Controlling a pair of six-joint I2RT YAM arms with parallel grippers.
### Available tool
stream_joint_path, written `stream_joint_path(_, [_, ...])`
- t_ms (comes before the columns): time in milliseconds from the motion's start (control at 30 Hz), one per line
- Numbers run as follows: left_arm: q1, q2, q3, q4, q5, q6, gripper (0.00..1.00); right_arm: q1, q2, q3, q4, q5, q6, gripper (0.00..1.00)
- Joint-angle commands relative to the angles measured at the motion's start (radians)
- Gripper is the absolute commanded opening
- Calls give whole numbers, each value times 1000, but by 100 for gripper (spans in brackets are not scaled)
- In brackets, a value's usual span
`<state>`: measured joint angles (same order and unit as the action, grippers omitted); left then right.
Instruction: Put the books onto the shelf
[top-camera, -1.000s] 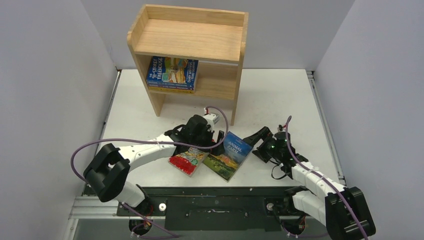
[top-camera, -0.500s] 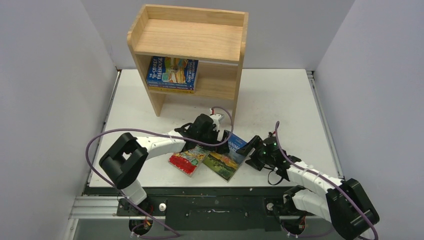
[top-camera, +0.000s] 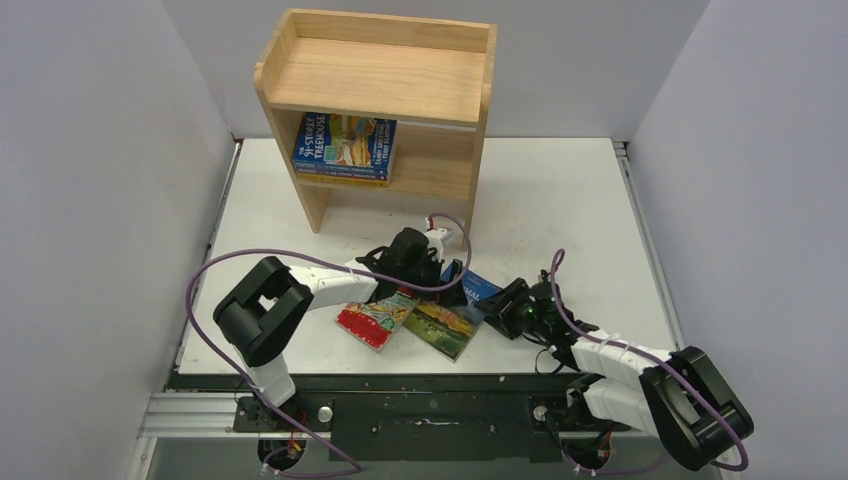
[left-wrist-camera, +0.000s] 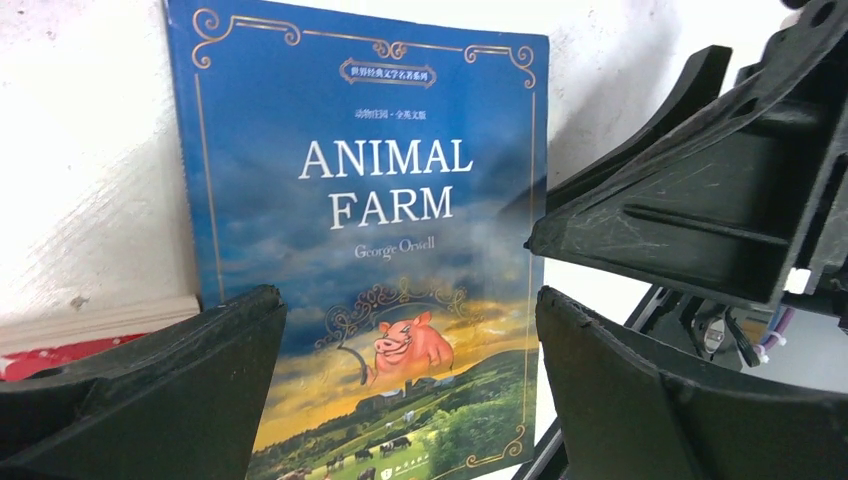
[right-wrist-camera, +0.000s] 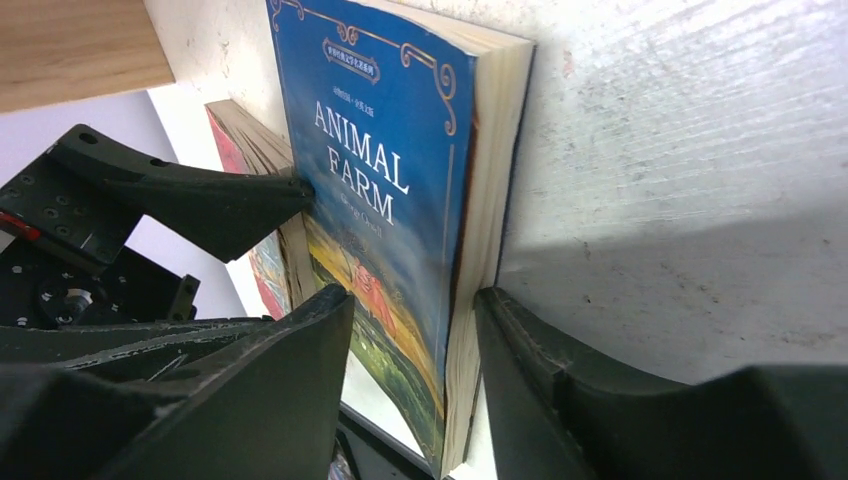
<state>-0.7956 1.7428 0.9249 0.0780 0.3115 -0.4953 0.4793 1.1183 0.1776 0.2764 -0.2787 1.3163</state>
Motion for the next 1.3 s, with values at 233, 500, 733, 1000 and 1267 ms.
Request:
stream_joint_path(233, [-27, 50, -28, 105, 82, -55, 96, 9, -63, 34, 63, -1, -9, 46])
stream_joint_path(500, [-35, 98, -37, 162, 104, -83, 96, 9, 36, -75, 307, -40, 90, 41])
stream_joint_path(733, [-35, 123, -57, 207, 124, -106, 96, 10, 83, -103, 387, -34, 123, 31])
stream_joint_path(1000, [-34, 135, -59, 234, 139, -117, 97, 9, 173, -82, 355, -41, 84, 8])
stream_joint_path(1267, [-34, 8, -63, 146, 119, -102, 96, -46, -5, -57, 127, -44, -20, 5])
